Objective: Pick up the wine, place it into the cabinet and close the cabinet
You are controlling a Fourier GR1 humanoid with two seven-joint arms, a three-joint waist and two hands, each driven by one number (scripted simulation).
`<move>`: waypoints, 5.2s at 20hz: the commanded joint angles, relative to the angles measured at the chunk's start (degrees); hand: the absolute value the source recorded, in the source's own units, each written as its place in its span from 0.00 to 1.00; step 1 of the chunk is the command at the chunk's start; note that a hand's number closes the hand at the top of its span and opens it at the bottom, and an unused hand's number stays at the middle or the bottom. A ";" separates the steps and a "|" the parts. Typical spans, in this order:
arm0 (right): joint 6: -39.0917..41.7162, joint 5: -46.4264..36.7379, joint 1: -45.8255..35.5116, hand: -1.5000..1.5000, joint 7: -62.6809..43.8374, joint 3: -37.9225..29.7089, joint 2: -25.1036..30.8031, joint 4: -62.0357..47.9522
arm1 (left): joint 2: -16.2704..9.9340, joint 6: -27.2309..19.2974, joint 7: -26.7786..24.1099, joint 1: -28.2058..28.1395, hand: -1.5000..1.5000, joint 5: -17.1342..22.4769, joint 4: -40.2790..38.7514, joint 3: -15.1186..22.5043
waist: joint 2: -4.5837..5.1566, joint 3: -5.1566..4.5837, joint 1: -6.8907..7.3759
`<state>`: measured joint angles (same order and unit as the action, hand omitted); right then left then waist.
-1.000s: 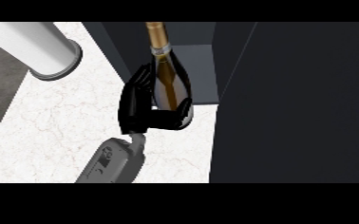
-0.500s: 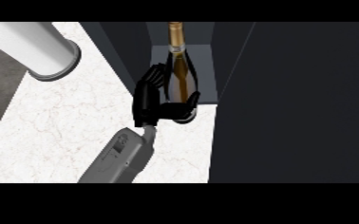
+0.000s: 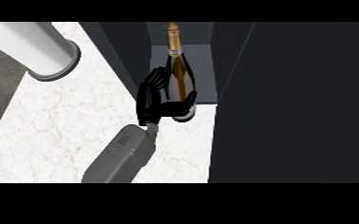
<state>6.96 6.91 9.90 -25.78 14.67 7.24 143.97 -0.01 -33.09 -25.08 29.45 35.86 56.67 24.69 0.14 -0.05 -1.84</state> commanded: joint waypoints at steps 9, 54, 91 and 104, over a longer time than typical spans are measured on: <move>1.67 6.72 3.17 0.00 -0.34 -1.04 -0.10 6.73 | 0.01 -0.57 -5.23 11.55 1.00 14.53 -14.29 0.99 | 0.26 0.04 -1.16; 5.84 7.41 6.10 0.00 1.30 -1.09 -1.73 6.48 | -5.03 -6.35 -4.28 37.13 0.00 4.73 -51.54 -5.89 | 1.00 0.01 -1.97; 3.20 4.74 10.35 0.00 1.46 -1.46 -1.25 9.47 | -4.11 2.39 -3.78 10.39 0.00 -0.69 -1.51 0.98 | -1.20 0.09 3.43; 1.84 2.60 10.69 0.00 -2.30 3.93 0.00 15.47 | -7.28 -4.21 -0.85 -12.88 0.00 -5.47 27.24 11.40 | -0.81 0.03 1.88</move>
<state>9.12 5.99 16.47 -21.63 18.01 5.32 144.14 -5.82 -36.28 -25.52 23.16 32.02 77.42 33.13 -0.72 0.01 0.51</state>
